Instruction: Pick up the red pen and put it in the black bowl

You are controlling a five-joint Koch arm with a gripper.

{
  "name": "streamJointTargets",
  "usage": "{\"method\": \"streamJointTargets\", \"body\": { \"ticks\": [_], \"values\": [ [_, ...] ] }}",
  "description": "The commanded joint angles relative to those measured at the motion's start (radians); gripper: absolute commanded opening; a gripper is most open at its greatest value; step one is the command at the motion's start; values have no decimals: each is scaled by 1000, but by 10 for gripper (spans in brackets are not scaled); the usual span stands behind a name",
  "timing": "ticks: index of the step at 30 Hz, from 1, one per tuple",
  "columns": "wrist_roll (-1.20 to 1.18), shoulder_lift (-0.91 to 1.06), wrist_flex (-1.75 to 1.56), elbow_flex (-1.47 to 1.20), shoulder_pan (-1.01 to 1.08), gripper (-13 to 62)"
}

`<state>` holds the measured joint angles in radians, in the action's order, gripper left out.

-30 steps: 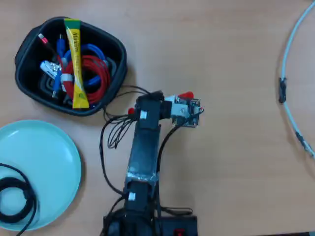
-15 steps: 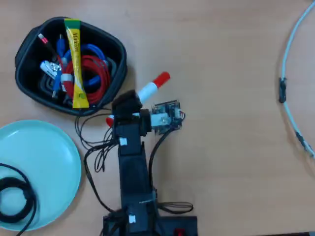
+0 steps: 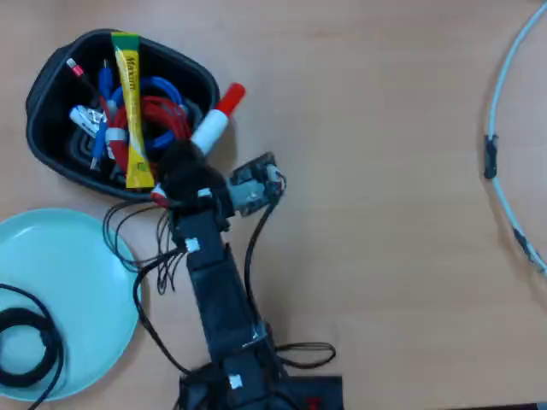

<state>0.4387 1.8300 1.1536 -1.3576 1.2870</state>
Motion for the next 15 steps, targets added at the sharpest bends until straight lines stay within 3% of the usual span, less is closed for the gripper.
{"method": "streamJointTargets", "body": {
  "ticks": [1,8,15],
  "values": [
    [2,40,-181,38,-46,-61],
    [-8,14,-314,40,-155,-61],
    [-63,-170,-471,52,-213,-61]
  ]
}}
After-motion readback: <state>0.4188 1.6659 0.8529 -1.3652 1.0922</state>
